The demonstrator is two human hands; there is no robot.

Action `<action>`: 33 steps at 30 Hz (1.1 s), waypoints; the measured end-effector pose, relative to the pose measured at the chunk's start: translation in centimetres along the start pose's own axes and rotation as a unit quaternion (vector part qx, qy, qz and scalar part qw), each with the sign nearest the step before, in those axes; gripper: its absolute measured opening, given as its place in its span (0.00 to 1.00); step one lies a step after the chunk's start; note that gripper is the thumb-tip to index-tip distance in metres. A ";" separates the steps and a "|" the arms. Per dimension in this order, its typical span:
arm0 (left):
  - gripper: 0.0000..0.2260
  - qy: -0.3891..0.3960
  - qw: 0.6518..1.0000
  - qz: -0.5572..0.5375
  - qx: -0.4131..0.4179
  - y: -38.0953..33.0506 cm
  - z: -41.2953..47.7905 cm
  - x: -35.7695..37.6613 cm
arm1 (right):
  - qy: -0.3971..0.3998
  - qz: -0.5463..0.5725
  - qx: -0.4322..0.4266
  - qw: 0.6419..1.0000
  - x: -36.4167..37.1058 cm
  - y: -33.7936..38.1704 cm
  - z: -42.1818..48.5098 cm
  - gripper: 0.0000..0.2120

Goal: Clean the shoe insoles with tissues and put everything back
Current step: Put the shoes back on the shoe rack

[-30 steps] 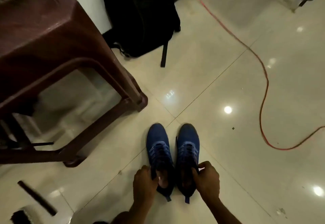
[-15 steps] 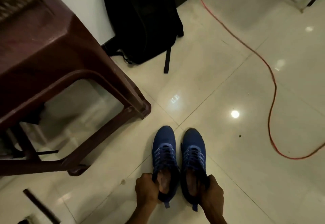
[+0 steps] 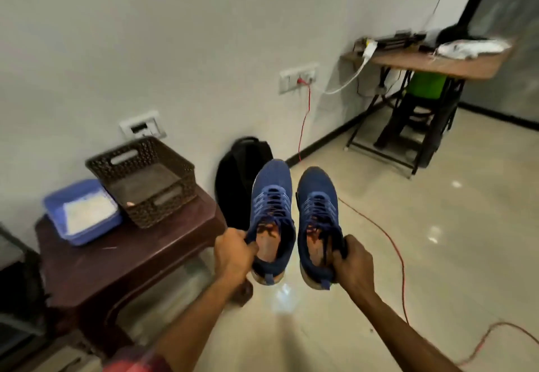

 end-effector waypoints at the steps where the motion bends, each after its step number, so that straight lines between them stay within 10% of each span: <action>1: 0.07 -0.009 1.000 0.004 0.009 -0.8 0.0 -1.4 | -0.004 -0.006 -0.007 1.000 -0.9 1.3 0.5 0.07; 14: 0.03 -0.191 0.979 -0.036 0.055 -0.2 -12.0 -34.8 | -0.019 0.041 -0.188 0.981 -4.1 29.0 -10.2 0.02; 33: 0.06 -0.288 0.912 0.042 -0.290 40.1 -25.2 -62.1 | 0.334 0.025 -0.257 0.906 36.0 52.5 -37.8 0.07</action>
Point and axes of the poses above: each hand's wrist, its own z-axis towards the middle knuckle, its own x-axis out of the palm, y = z × x, the point moved 1 cm from there along z, towards the middle knuckle, and after that the axes turned 5 degrees about y, right-handed, at the moved point
